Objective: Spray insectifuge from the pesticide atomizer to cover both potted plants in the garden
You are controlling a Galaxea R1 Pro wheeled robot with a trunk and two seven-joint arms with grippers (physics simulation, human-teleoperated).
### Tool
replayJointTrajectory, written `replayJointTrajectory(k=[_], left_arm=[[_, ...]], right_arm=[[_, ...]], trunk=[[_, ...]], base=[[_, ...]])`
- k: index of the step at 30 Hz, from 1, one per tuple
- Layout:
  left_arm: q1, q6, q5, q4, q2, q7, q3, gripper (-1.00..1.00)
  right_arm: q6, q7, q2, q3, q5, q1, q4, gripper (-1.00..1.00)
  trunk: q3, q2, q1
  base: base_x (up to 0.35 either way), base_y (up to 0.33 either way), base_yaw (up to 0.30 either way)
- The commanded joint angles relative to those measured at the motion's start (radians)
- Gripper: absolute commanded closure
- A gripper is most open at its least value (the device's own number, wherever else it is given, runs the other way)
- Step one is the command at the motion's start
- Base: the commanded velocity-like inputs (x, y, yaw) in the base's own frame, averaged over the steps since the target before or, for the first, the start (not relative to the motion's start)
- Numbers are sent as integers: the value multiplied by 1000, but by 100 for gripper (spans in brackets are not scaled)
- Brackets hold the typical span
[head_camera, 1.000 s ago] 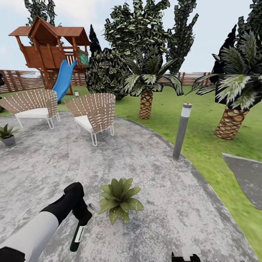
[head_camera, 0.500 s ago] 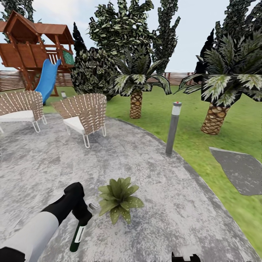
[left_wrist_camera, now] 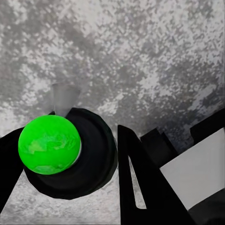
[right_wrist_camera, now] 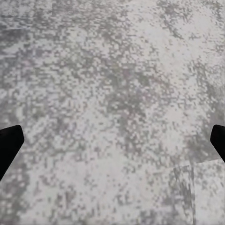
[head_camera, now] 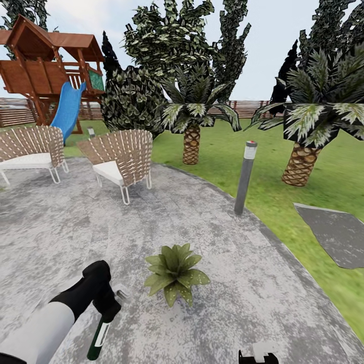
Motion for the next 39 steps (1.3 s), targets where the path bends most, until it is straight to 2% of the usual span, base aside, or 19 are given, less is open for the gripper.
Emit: replayJointTrajectory(k=[1, 7, 16, 18, 22, 24, 27, 30, 39], left_arm=[[7, 5, -8, -2, 1, -5, -2, 100], [35, 4, 5, -15, -16, 53, -2, 100], [42, 3, 10, -21, -20, 108, 12, 100], [42, -14, 11, -21, -20, 124, 34, 100], [42, -153, 52, -15, -38, 145, 143, 100], [42, -176, 61, -10, -43, 184, 161, 100], [43, -183, 65, -5, -58, 218, 166, 100], [44, -184, 62, -4, -65, 223, 167, 100], [49, -185, 54, -4, -47, 228, 171, 100]], right_arm=[[-3, -3, 0, 9, -10, -1, 1, -100], [-3, -3, 0, 9, -10, -1, 1, -100], [-3, -3, 0, 9, -10, -1, 1, -100], [-3, -3, 1, 9, -10, -1, 1, -100], [-3, -3, 1, 9, -10, -1, 1, -100], [-3, -3, 1, 9, -10, -1, 1, -100], [-3, -3, 1, 9, -10, -1, 1, -100], [-3, -3, 1, 9, -10, -1, 1, -100], [-3, -4, 2, 9, -10, -1, 1, -100]], trunk=[[-1, 0, 0], [-1, 0, 0], [-1, 0, 0], [-1, 0, 0], [-1, 0, 0], [-1, 0, 0], [-1, 0, 0], [-1, 0, 0], [-1, 0, 0]], base=[[0, 2, 0], [0, 0, 0], [0, 0, 0], [0, 0, 0], [0, 0, 0], [0, 0, -41], [0, 0, -200], [0, 0, -283], [-117, 77, -204]])
